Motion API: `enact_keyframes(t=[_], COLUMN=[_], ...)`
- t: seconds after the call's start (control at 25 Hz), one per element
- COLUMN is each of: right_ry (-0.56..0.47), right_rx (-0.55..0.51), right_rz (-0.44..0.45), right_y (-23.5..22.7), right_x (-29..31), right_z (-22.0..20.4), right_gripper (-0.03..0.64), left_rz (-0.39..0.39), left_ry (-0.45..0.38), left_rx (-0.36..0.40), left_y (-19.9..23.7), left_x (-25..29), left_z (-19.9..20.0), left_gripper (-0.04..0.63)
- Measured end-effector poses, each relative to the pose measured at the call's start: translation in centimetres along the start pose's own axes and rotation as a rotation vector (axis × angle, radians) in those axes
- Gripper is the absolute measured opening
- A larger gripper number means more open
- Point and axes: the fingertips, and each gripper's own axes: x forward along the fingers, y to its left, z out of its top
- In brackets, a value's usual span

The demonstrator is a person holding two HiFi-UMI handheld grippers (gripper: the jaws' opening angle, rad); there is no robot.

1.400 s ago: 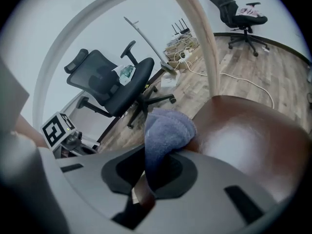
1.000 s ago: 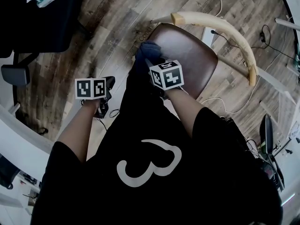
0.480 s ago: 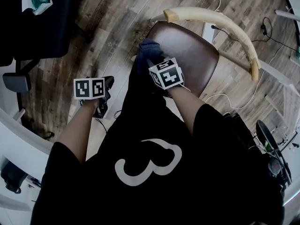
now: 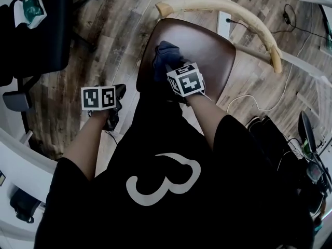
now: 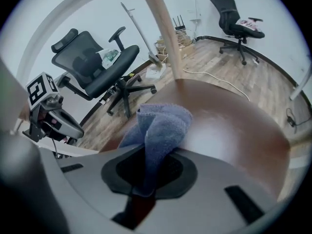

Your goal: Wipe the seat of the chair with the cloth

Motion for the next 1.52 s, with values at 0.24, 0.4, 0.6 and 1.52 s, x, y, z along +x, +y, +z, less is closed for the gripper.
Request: enact_keyframes(t=[0.24, 0.4, 0.6, 1.52], right_ry=[-0.008, -0.006, -0.007, -0.018], right_rx=[0.068, 0.094, 0.133, 0.241], right_rz=[-0.051, -0.078, -0.093, -0.184], right_y=[-3.1, -4.8, -6.6, -15.0], right_x=[-1.8, -3.0, -3.4, -10.0], right_z=[-2.6, -4.3, -6.4, -15.4], right_gripper=[0.051, 0.051, 0.051, 0.052], left_rz=[0.006, 0.015, 0.009, 0.011], left_ry=[0.027, 0.044, 0.067, 0.122], left_rx=[0.048, 0.071, 0.106, 0.217], left_y=[-1.3, -2.1, -3.5, -9.7], left_x=[0.7, 1.1, 1.8, 6.0], left_z=[-0.4, -0.6, -0.6, -3.3], left_gripper=[0.014, 0.014, 0.014, 0.014])
